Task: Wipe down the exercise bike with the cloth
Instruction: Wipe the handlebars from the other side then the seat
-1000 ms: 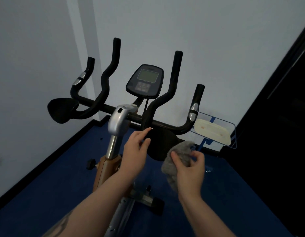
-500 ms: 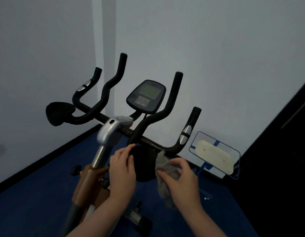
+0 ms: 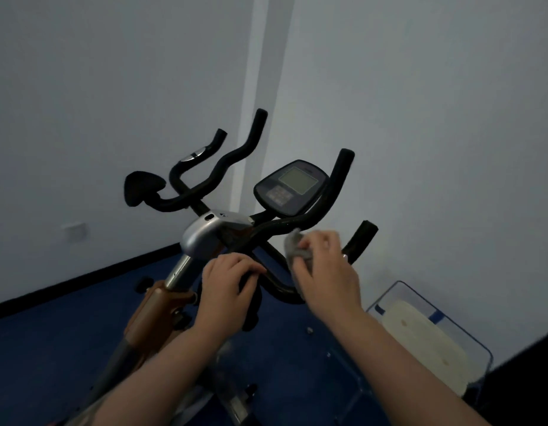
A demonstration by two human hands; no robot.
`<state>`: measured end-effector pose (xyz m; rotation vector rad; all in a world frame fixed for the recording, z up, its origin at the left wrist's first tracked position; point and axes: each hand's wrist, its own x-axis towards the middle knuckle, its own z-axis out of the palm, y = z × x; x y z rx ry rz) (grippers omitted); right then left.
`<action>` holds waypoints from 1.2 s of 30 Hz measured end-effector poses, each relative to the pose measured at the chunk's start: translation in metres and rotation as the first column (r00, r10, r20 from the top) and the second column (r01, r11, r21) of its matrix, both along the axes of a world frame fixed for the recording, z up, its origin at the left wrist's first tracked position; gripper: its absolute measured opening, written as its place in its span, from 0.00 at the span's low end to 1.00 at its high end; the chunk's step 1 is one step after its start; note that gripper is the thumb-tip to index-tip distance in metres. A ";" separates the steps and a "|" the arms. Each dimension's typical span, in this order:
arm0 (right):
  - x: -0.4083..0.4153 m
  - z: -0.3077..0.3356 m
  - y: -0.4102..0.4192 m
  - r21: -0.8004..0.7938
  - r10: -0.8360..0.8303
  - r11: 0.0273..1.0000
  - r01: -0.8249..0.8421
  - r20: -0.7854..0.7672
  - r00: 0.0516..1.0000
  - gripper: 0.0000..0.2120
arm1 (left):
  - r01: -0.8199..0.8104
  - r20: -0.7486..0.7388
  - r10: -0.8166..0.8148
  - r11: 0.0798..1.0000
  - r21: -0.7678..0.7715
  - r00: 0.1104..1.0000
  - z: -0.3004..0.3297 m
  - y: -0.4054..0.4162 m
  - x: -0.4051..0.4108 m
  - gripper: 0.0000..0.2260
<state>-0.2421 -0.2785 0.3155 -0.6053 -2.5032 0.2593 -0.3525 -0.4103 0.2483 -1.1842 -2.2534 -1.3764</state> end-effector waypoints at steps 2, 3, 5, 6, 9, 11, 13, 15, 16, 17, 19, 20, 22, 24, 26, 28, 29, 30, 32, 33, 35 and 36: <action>-0.005 -0.014 0.008 0.155 0.136 0.974 -0.164 0.178 0.975 0.06 | -0.088 -0.003 0.088 0.996 0.020 0.996 -0.002 -0.003 0.000 0.05; -0.003 -0.021 0.012 0.191 0.179 0.955 -0.225 0.231 0.956 0.07 | -0.148 0.018 0.148 0.989 0.009 0.989 -0.004 -0.005 0.001 0.05; 0.008 -0.029 0.019 0.212 0.248 0.932 -0.293 0.214 0.945 0.06 | -0.255 0.087 0.258 0.966 -0.043 0.962 -0.008 -0.008 0.002 0.06; 0.013 -0.032 0.023 0.251 0.278 0.913 -0.321 0.195 0.941 0.07 | -0.287 0.113 0.294 0.955 -0.072 0.949 -0.010 -0.010 0.003 0.08; 0.015 -0.037 0.029 0.344 0.341 0.849 -0.400 0.220 0.914 0.11 | -0.316 0.131 0.328 0.943 -0.104 0.936 -0.012 -0.011 0.002 0.09; 0.004 -0.034 0.025 0.339 0.319 0.841 -0.422 0.320 0.892 0.08 | -0.318 0.135 0.329 0.943 -0.099 0.935 -0.012 -0.011 0.002 0.09; -0.016 -0.031 0.017 0.281 0.266 0.875 -0.393 0.398 0.878 0.10 | -0.316 0.133 0.326 0.944 -0.093 0.936 -0.013 -0.011 0.001 0.09; -0.036 -0.029 0.011 0.185 0.216 0.928 -0.322 0.438 0.873 0.14 | -0.321 0.136 0.329 0.944 -0.076 0.935 -0.014 -0.010 0.001 0.08; -0.042 -0.031 0.012 0.158 0.211 0.939 -0.304 0.433 0.876 0.15 | -0.319 0.137 0.325 0.945 -0.066 0.936 -0.014 -0.010 0.000 0.07; -0.042 -0.032 0.012 0.147 0.222 0.939 -0.312 0.435 0.873 0.16 | -0.315 0.137 0.320 0.947 -0.057 0.937 -0.015 -0.010 0.001 0.06; -0.030 -0.035 0.017 0.142 0.291 0.912 -0.384 0.436 0.852 0.21 | -0.312 0.131 0.314 0.949 -0.041 0.940 -0.016 -0.010 0.001 0.05; -0.019 -0.038 0.021 0.141 0.353 0.883 -0.447 0.427 0.833 0.24 | -0.308 0.133 0.309 0.951 -0.033 0.942 -0.017 -0.010 0.001 0.05; -0.006 -0.038 0.027 0.116 0.417 0.855 -0.505 0.423 0.804 0.26 | -0.298 0.148 0.298 0.954 -0.020 0.943 -0.017 -0.010 0.000 0.05; -0.016 -0.037 0.029 0.100 0.396 0.871 -0.481 0.436 0.808 0.25 | -0.291 0.165 0.288 0.957 -0.009 0.943 -0.017 -0.010 -0.001 0.05; -0.035 -0.039 0.021 0.062 0.347 0.909 -0.413 0.437 0.830 0.24 | -0.272 0.170 0.269 0.962 -0.001 0.948 -0.018 -0.010 -0.002 0.05; -0.050 -0.040 0.010 0.052 0.316 0.927 -0.371 0.421 0.850 0.23 | -0.270 0.172 0.264 0.963 0.014 0.949 -0.017 -0.011 -0.002 0.06; -0.053 -0.040 0.006 0.051 0.306 0.932 -0.358 0.415 0.857 0.23 | -0.269 0.176 0.262 0.963 0.018 0.949 -0.017 -0.011 -0.001 0.06; -0.052 -0.040 0.005 0.041 0.311 0.933 -0.357 0.408 0.859 0.23 | -0.264 0.184 0.255 0.964 0.022 0.949 -0.017 -0.011 -0.001 0.06; -0.037 -0.043 0.011 0.022 0.350 0.919 -0.394 0.416 0.839 0.23 | -0.249 0.198 0.238 0.968 0.032 0.951 -0.017 -0.011 0.000 0.07; -0.029 -0.043 0.015 0.019 0.367 0.910 -0.413 0.425 0.828 0.24 | -0.245 0.198 0.233 0.969 0.040 0.952 -0.017 -0.012 0.000 0.08; -0.024 -0.044 0.019 0.009 0.369 0.914 -0.406 0.396 0.841 0.23 | -0.232 0.198 0.217 0.971 0.058 0.956 -0.018 -0.012 -0.001 0.08; -0.028 -0.044 0.018 0.021 0.343 0.925 -0.379 0.380 0.859 0.23 | -0.227 0.197 0.210 0.972 0.068 0.958 -0.018 -0.012 -0.002 0.09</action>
